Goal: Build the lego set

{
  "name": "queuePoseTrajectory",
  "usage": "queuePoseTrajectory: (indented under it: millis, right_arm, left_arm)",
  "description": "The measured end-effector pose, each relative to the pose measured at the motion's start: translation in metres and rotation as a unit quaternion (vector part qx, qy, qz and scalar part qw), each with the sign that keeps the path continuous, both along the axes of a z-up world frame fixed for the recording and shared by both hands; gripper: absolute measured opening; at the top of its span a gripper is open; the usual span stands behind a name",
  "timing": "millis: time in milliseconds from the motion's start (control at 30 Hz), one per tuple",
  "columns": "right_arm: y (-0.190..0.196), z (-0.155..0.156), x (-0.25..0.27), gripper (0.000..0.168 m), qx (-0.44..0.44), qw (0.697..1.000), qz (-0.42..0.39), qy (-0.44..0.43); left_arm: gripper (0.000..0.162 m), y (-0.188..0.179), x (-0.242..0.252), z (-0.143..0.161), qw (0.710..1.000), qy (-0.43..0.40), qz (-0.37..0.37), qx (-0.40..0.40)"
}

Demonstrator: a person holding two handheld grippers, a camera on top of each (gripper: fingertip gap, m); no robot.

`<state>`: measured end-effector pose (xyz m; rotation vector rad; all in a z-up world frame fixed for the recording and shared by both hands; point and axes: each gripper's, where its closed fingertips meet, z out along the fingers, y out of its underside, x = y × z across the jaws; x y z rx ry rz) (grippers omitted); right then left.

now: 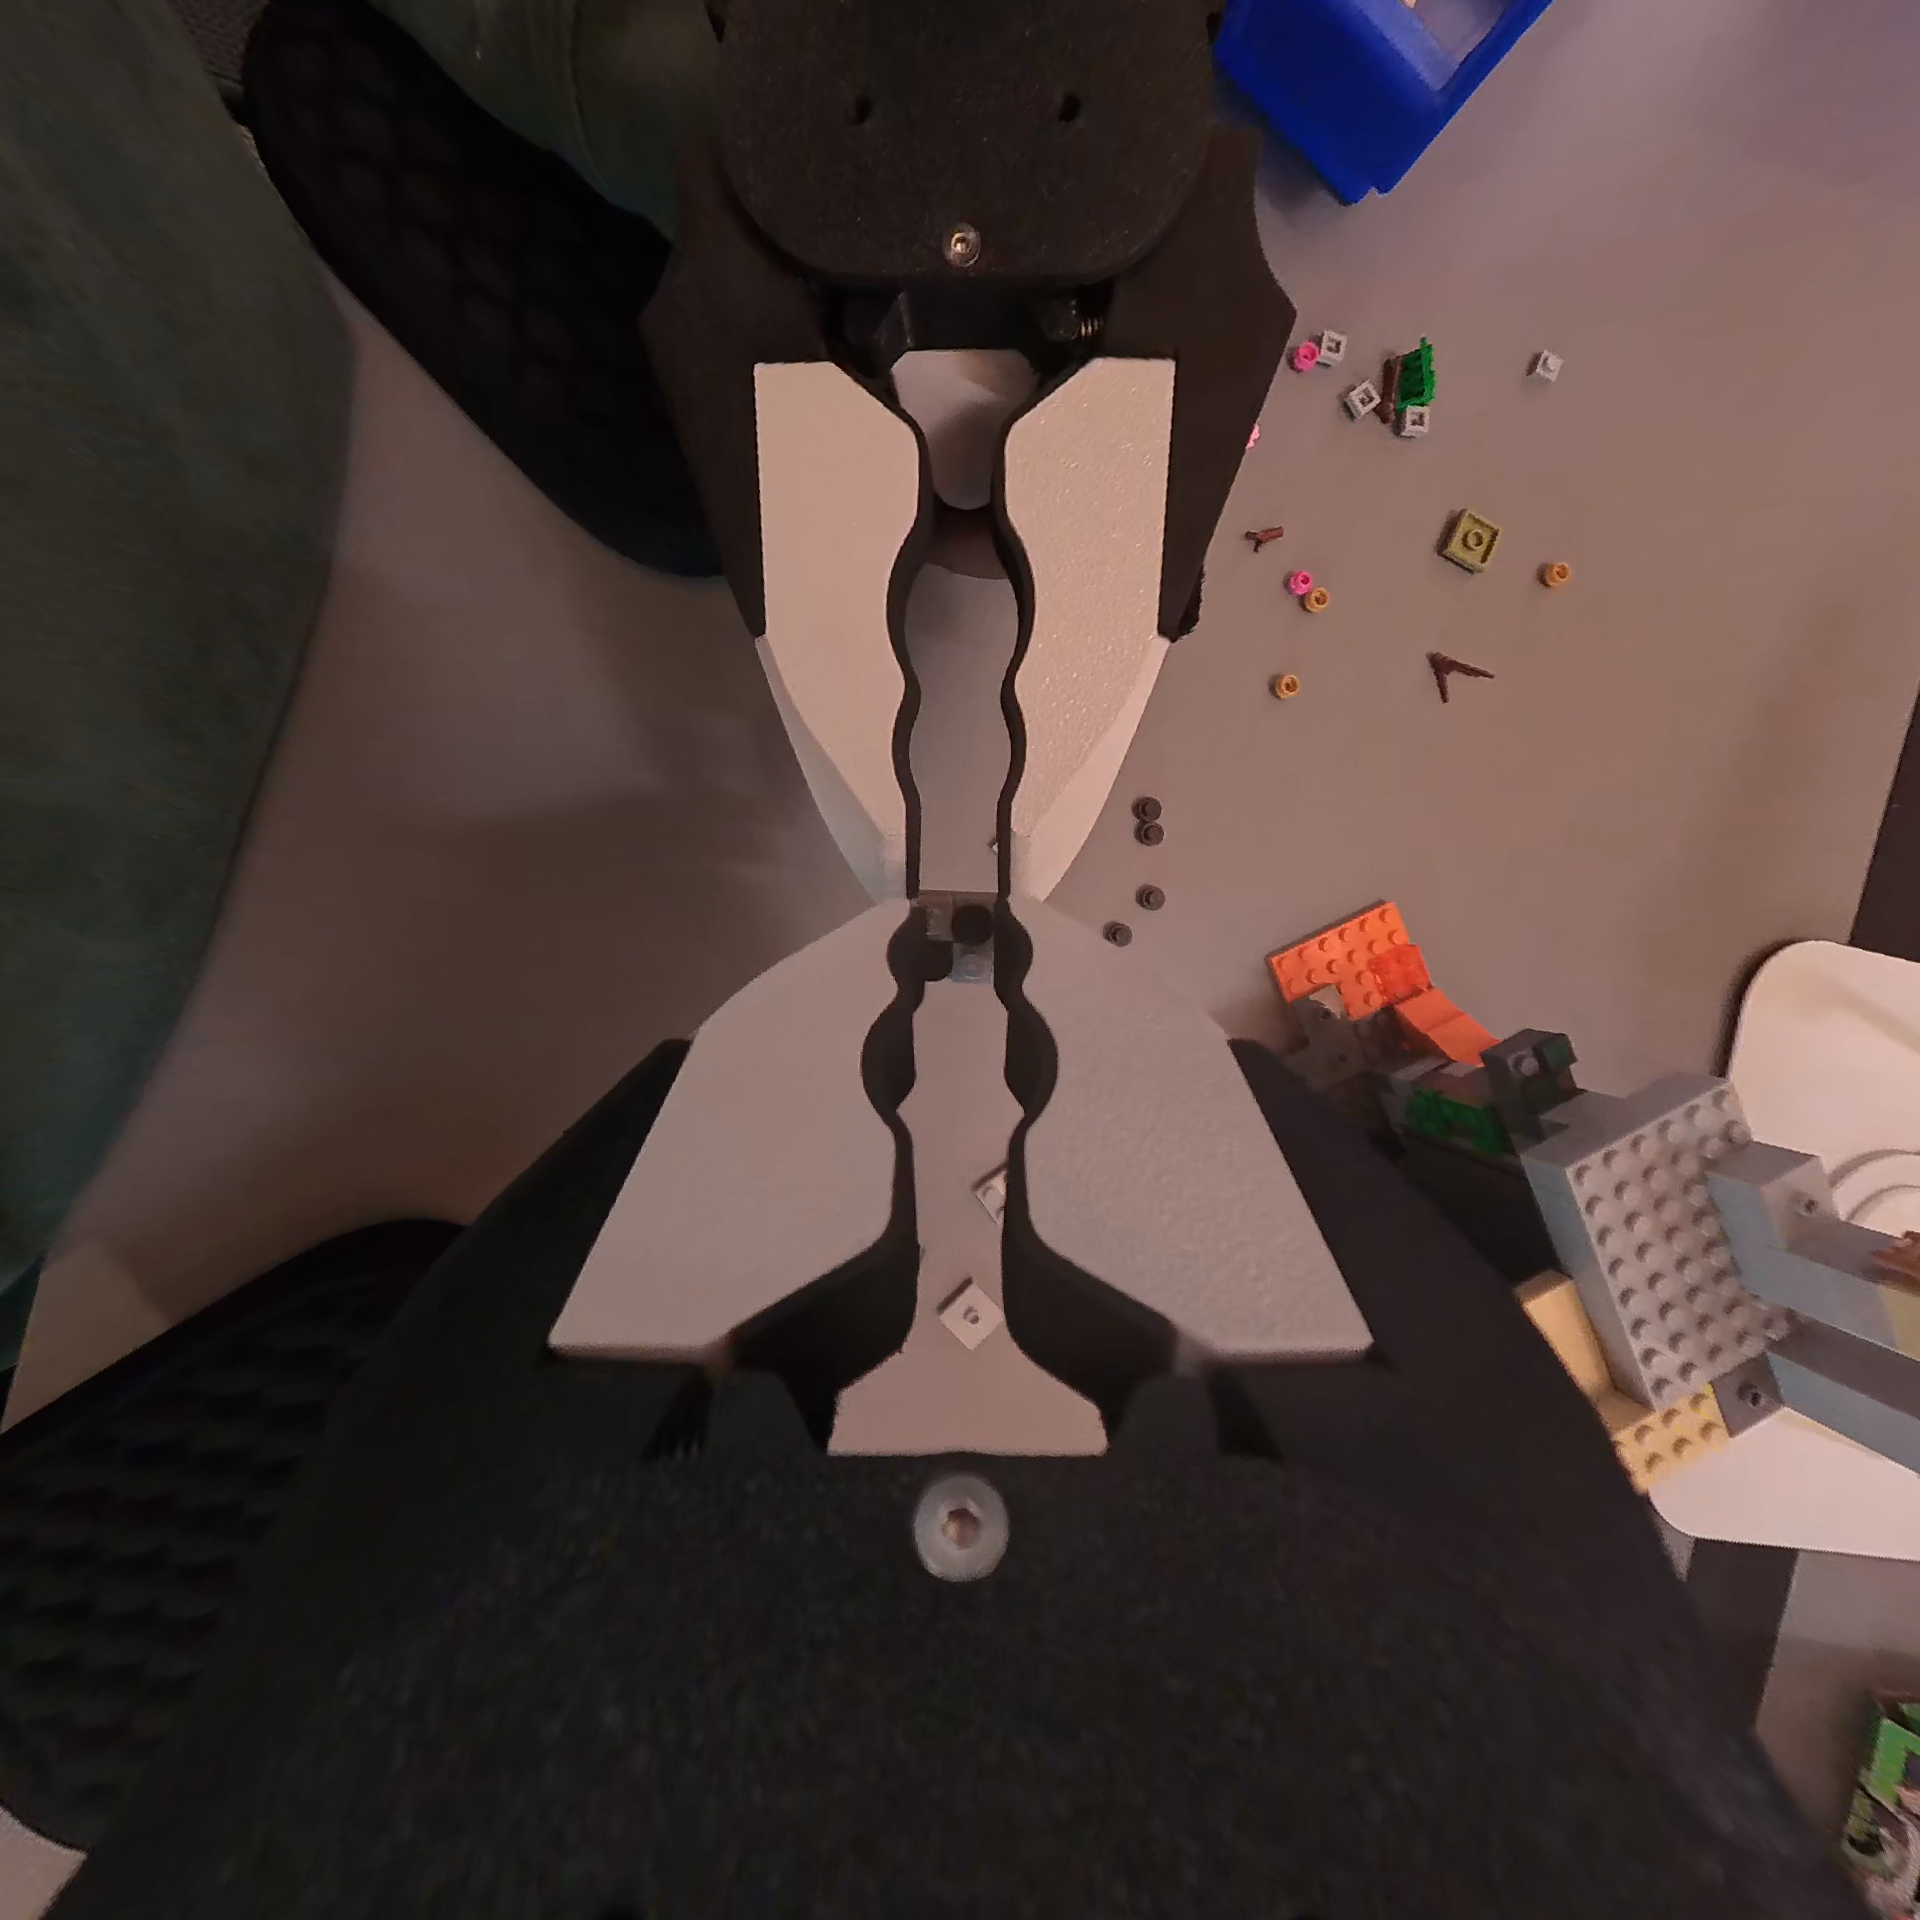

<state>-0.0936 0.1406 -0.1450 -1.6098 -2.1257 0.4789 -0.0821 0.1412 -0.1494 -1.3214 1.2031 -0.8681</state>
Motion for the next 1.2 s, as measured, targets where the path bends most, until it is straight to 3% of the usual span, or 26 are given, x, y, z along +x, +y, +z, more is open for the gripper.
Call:
queuePoseTrajectory:
  millis: [33, 200, 433, 500, 600, 767, 1000, 1200]
  right_arm:
    - [0.0, 0.001, 0.0, 0.012, 0.0, 1.0, 0.0, 0.003]
    - [0.0, 0.013, -0.002, 0.017, 0.023, 0.998, 0.004, 0.053]
    - [0.005, 0.021, 0.003, 0.028, 0.214, 0.968, -0.006, 0.134]
    - [0.005, 0.014, 0.005, 0.031, 0.23, 0.961, -0.026, 0.149]
    - [-0.001, 0.002, 0.003, 0.037, 0.161, 0.966, -0.065, 0.19]
    - [-0.002, 0.012, 0.003, 0.036, 0.035, 0.953, -0.101, 0.282]
    - [-0.009, 0.015, 0.0, 0.017, -0.012, 0.948, -0.076, 0.308]
    - [-0.015, 0.016, 0.002, 0.016, -0.051, 0.946, -0.054, 0.315]
  left_arm:
    - [0.016, 0.0, 0.0, 0.0, 1.0, -0.001, -0.001, 0.0]
    - [0.016, 0.001, -0.002, 0.005, 1.0, -0.016, -0.002, -0.014]
    - [0.016, 0.006, -0.007, 0.014, 0.997, -0.05, 0.0, -0.05]
    - [0.016, 0.005, -0.008, 0.016, 0.997, -0.057, -0.002, -0.052]
    - [0.016, 0.001, -0.007, 0.019, 0.997, -0.062, -0.008, -0.047]
    - [0.016, -0.006, -0.006, 0.024, 0.996, -0.076, -0.029, -0.039]
    - [0.016, -0.013, -0.004, 0.026, 0.995, -0.08, -0.05, -0.032]
    - [0.016, -0.018, -0.002, 0.026, 0.995, -0.078, -0.062, -0.025]
